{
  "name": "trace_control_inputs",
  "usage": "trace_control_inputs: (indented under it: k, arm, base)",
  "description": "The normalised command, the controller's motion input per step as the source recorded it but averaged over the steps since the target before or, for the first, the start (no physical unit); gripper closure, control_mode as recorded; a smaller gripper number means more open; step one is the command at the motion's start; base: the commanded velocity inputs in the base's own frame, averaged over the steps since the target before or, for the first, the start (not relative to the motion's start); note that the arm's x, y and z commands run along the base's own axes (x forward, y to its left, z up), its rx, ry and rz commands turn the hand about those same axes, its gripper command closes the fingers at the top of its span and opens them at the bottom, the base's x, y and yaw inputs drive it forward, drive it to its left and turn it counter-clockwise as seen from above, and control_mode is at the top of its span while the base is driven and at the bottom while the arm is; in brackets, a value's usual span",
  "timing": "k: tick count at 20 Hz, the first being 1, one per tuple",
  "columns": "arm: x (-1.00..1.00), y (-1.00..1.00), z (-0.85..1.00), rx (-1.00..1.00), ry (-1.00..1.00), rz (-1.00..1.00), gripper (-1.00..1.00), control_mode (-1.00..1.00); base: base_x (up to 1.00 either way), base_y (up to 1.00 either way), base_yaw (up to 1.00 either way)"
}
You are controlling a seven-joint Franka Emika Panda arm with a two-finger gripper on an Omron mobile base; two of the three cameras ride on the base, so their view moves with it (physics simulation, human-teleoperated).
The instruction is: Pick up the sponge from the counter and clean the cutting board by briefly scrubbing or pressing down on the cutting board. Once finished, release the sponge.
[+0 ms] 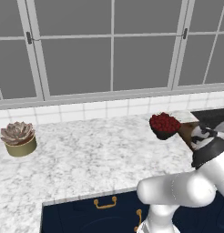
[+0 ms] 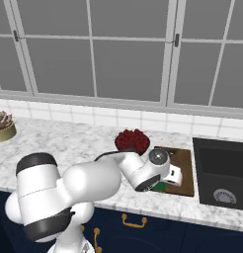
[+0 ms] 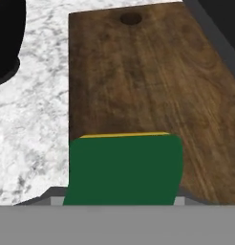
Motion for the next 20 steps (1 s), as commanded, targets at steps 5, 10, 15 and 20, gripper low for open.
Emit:
trace_control_inputs:
  k: [5,10,15,20]
  arm:
    - [0.35,0.01,-0.08,0.00,0.03,0.00,1.00,-1.00]
    - [0.28,0.00,-0.33,0.00,0.02,0.00,1.00,-1.00]
    - [0.14,0.00,-0.23,0.00,0.00,0.00,1.00,-1.00]
    - [0.24,0.03,0.12,0.00,-0.02,0.00,1.00,-1.00]
  base:
    - [0.00,0.00,0.00]
    - [0.00,0.00,0.00]
    - [0.00,0.00,0.00]
    - [0.00,0.00,0.00]
